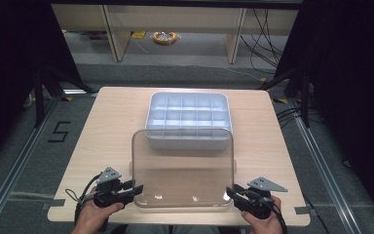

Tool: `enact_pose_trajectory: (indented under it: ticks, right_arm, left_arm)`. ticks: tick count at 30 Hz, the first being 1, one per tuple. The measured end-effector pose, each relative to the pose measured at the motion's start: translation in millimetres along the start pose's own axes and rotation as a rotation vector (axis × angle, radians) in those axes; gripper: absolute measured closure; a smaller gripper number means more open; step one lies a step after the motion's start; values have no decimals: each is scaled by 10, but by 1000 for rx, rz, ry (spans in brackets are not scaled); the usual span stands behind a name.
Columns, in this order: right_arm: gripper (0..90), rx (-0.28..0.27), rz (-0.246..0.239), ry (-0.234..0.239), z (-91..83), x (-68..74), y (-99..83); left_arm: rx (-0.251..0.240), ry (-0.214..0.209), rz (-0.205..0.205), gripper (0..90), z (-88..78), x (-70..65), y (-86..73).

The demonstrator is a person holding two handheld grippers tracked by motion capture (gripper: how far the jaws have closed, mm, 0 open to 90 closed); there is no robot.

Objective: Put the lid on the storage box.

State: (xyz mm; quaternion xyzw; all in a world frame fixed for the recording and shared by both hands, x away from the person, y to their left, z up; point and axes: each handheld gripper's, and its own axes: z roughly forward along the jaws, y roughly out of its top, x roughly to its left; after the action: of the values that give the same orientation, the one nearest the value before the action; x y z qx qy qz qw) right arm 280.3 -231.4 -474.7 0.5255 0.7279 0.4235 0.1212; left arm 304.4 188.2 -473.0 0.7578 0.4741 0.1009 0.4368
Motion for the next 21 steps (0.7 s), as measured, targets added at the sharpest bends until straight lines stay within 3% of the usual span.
enact_pose_trajectory:
  ticks: [1, 2, 3, 4, 6, 7, 8, 9, 17, 21]
  right_arm:
    - [669, 0, 0, 0, 0, 0, 0]
    - [669, -17, -61, -11, 17, -58, 33]
    - [669, -17, -48, -13, 23, -56, 60]
    - [669, -41, -39, 2, 46, -76, 119]
    - [669, -40, -51, -12, 53, -98, 153]
    - [669, -34, -11, -8, 47, -80, 188]
    - [669, -46, -42, -13, 58, -120, 229]
    - [669, -63, -40, -14, 68, -135, 310]
    - [669, -117, -55, -26, 110, -187, 608]
    - [668, -125, -24, -30, 130, -216, 732]
  left_arm:
    - [0, 0, 0, 583, 0, 0, 0]
    - [-4, -1, 2, 583, 4, 9, 37]
    - [-22, -1, -6, 582, 19, 7, 70]
    - [-12, 2, 15, 581, 19, 35, 150]
    - [-19, 7, 7, 581, 26, 35, 191]
    - [-37, 6, -2, 580, 43, 36, 228]
    - [-34, 8, 9, 579, 41, 49, 271]
    - [-59, 11, -6, 578, 64, 50, 355]
    - [-95, 30, -3, 578, 126, 130, 685]
    - [-115, 40, 0, 578, 169, 141, 867]
